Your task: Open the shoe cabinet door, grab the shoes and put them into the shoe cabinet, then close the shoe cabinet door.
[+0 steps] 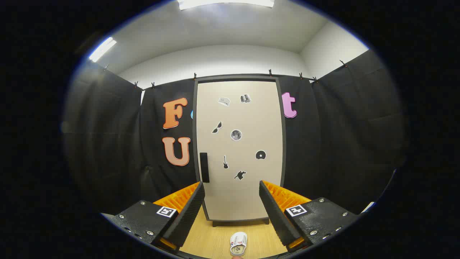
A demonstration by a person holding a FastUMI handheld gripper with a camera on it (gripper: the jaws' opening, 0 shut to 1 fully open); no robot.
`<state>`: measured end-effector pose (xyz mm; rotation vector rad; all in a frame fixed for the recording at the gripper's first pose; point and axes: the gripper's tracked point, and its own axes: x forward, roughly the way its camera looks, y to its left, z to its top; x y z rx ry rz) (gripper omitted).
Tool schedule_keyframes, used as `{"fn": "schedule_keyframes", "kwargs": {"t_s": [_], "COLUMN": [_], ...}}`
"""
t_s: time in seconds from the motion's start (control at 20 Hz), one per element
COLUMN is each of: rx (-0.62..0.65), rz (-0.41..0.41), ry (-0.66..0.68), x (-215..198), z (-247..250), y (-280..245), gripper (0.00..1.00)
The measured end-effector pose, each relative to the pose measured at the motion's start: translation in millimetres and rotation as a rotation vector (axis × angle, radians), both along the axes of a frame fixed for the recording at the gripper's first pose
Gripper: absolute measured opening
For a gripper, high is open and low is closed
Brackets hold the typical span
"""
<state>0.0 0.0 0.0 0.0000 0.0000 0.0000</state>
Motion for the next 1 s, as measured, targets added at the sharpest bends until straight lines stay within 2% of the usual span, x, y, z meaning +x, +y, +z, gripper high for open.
{"fn": "schedule_keyframes", "kwargs": {"t_s": [1.0], "rx": [-0.010], "rz": [-0.014], "ry": [0.004], "x": [3.6], "z": [1.9], "y": [-7.1], "gripper": [0.95]}}
